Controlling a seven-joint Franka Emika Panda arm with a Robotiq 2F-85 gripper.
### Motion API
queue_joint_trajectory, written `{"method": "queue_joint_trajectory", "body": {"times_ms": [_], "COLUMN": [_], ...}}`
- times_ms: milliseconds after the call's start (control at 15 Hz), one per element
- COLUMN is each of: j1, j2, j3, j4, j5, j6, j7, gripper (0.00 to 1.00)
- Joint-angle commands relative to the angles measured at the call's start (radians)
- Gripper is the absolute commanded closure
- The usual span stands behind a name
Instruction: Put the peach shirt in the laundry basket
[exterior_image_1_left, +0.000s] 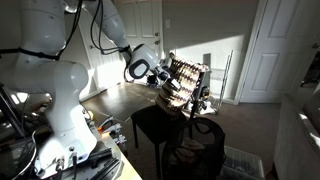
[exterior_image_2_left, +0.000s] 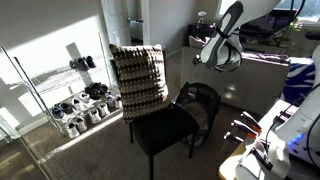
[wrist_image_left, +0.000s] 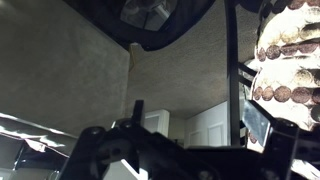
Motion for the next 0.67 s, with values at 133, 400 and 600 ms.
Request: {"method": "queue_joint_trajectory", "body": {"times_ms": [133, 400, 600], "j1": [-0.035, -0.040, -0.040], "j2": [0.000, -0.001, -0.001], "j3": [0.032, 0.037, 0.038], "j4": [-0.002, -0.002, -0.002], "j5": [-0.013, -0.015, -0.015], "j6": [-0.005, -0.005, -0.005], "j7": [0.000, 0.000, 0.000], "gripper": [0.00, 0.00, 0.00]}}
